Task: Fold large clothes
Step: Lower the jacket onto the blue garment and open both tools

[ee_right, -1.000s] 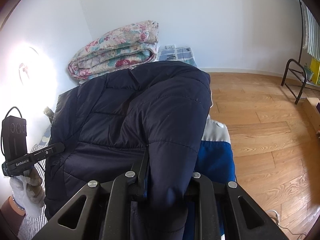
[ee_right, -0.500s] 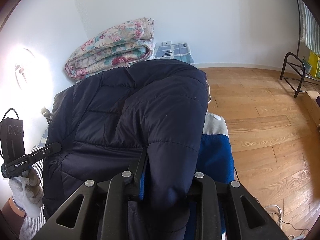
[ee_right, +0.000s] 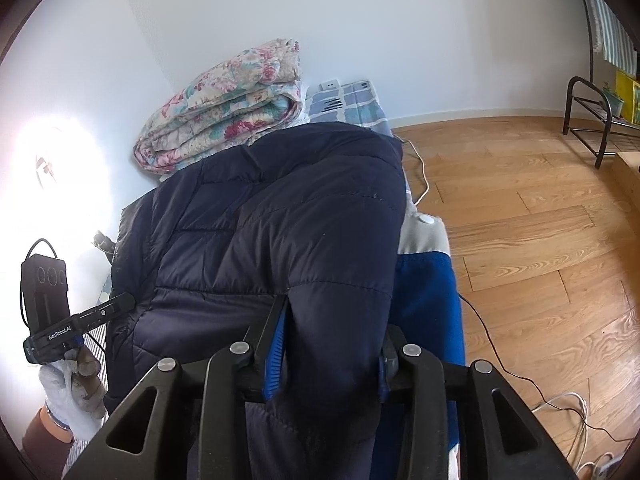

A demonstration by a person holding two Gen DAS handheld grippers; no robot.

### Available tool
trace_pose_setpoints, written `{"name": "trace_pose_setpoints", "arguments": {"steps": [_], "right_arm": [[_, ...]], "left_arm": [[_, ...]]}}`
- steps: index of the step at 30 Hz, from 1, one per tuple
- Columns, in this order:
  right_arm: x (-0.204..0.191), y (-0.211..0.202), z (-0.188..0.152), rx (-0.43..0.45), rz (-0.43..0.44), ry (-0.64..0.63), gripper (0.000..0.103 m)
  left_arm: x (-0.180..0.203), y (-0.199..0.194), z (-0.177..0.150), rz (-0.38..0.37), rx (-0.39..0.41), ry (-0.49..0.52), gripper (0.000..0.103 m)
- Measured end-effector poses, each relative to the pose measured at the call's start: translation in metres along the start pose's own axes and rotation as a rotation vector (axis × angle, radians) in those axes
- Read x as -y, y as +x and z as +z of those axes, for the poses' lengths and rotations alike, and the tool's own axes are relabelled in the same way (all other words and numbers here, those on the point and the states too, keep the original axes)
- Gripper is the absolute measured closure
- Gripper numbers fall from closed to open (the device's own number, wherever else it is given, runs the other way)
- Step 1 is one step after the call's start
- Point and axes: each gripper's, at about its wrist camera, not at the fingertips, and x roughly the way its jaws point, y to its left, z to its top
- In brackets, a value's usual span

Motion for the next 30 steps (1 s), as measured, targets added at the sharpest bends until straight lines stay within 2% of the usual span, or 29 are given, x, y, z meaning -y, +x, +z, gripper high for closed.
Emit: {"name": "trace_pose_setpoints", "arguments": {"steps": [1,6,8,9,22,30], "right_arm": [[0.001,-0.001,-0.001,0.001,-0.001,0.006,0.065],[0.002,-0.008,-0.003,0.012,-0.014,0.020,0.050],[0.002,-0.014,-0.004,0.026,-0.019,0.027,0.043],[0.001,-0.016,-0.004,0.034,-0.022,0.034,0.042],[-0.009,-0.057,-0.021,0.089,-0.059,0.059,0.041],[-0.036,-0.096,-0.042,0.113,-0.065,0.043,0.041]], "left_arm": [[0.000,0.000,0.000,0.002,-0.001,-0.002,0.066],[-0.002,-0.003,0.001,-0.003,0.007,-0.023,0.034],[-0.002,-0.005,0.001,0.009,0.012,-0.028,0.034],[-0.002,-0.006,0.001,0.011,0.011,-0.029,0.034],[0.008,-0.040,-0.014,0.008,0.028,-0.021,0.034],[0.034,-0.089,-0.033,0.000,0.062,0.022,0.034]]}}
